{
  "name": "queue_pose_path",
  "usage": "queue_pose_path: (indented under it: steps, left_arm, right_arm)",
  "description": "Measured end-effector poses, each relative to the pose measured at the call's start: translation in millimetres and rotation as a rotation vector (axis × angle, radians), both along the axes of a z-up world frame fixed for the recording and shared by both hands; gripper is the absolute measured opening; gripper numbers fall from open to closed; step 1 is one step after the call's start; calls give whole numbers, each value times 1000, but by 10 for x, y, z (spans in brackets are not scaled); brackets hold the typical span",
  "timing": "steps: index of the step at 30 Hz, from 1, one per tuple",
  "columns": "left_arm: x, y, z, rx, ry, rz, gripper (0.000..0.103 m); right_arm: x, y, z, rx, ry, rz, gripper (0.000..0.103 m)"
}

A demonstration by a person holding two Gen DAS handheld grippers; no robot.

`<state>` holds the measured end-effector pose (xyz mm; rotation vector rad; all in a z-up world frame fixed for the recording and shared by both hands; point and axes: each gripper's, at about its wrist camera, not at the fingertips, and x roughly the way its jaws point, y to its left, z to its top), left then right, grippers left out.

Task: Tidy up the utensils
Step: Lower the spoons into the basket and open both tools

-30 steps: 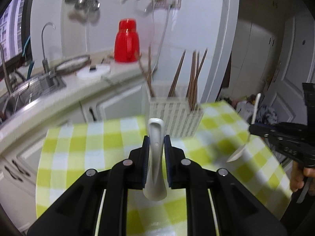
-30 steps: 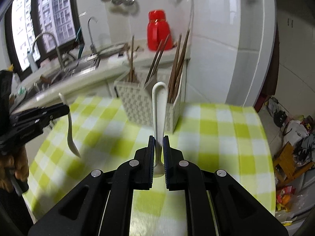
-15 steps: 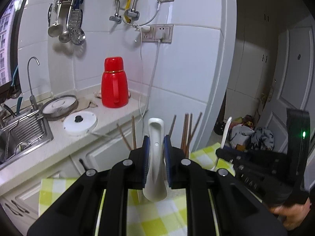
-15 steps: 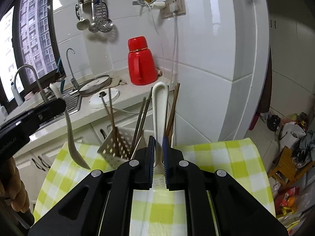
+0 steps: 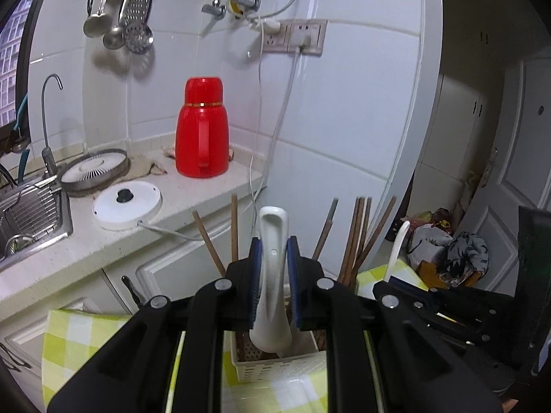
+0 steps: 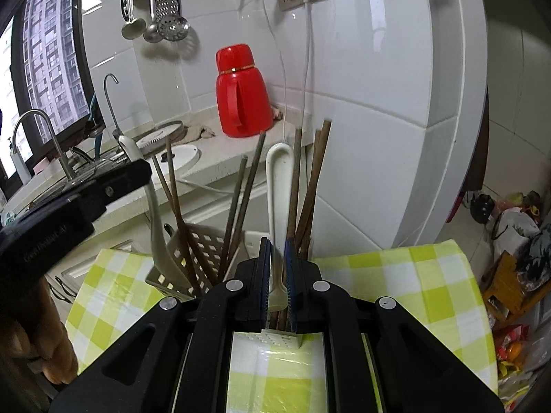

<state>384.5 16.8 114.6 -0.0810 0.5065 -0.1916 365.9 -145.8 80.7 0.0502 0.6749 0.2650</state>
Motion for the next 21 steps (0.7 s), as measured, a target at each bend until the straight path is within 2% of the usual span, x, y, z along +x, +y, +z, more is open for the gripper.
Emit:
queue_pose_path:
  steps: [8, 11, 13, 14, 15, 21]
  left_arm:
    - [120, -109, -394, 30, 84, -6, 15]
    - [144, -120, -514, 37, 117, -15, 16]
    - [124, -115, -523, 37, 117, -17, 26]
    - [96, -105, -510, 35, 110, -17, 31]
    - [65, -97, -487, 35, 103, -19, 31]
    - [-183, -7, -317, 21, 64, -6, 31]
  right_arm:
    - [92, 37, -247, -8, 61, 20, 9]
    - [109, -3, -322, 0, 87, 17, 14]
    - [88, -48, -313, 9, 83, 14, 16]
    - [82, -65, -306, 13, 82, 11, 23]
    - [66, -94, -285, 23, 75, 13, 27]
    - [-110, -205, -162, 30, 29, 15, 28]
